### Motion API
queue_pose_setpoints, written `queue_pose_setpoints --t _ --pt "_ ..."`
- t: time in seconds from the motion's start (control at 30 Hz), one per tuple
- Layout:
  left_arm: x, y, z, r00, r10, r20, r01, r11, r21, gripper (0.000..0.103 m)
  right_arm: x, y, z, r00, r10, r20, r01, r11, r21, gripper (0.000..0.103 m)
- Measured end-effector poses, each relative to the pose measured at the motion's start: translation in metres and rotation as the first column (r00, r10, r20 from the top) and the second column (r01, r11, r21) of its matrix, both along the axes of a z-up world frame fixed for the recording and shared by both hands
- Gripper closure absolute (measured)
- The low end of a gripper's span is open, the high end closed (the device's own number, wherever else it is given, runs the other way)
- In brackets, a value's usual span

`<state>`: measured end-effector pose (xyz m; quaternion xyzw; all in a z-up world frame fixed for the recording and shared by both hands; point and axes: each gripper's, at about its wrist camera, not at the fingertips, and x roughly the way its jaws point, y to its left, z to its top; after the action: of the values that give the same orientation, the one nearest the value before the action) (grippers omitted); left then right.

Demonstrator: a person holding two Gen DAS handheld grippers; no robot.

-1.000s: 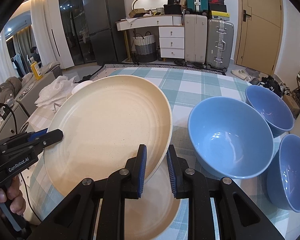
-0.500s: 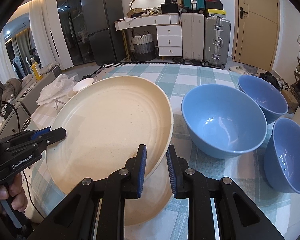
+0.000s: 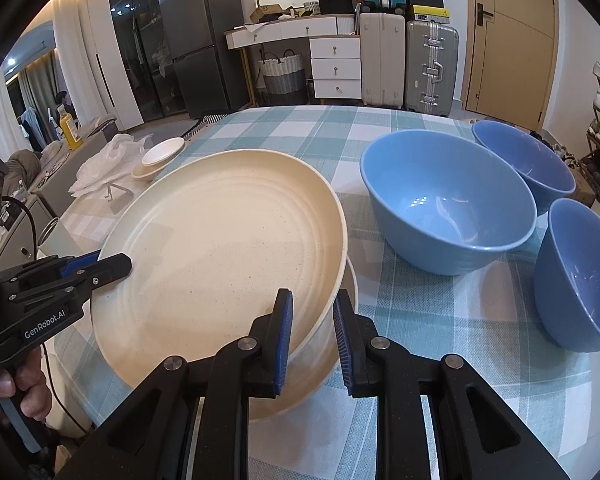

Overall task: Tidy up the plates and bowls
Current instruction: 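Lower the cream plates onto the tablecloth and open both grippers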

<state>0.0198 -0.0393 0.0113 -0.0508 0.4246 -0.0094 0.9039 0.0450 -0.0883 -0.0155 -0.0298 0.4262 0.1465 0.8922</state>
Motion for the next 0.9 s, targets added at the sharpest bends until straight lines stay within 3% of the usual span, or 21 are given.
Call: queue_pose_setpoints --t 0.5,0.9 --pt "0.007 -0.004 -0.031 0.999 -0.010 -0.043 0.011 1.000 0.026 0.087 -0.006 0.000 -0.024 1.000 -0.015 -0.021 0.013 0.999 -0.050 0.082" --pt "0.014 -0.005 -0.043 0.998 -0.018 -0.065 0.020 0.999 0.044 0.085 -0.006 0.004 -0.027 1.000 -0.018 -0.018 0.017 0.997 -0.077 0.082"
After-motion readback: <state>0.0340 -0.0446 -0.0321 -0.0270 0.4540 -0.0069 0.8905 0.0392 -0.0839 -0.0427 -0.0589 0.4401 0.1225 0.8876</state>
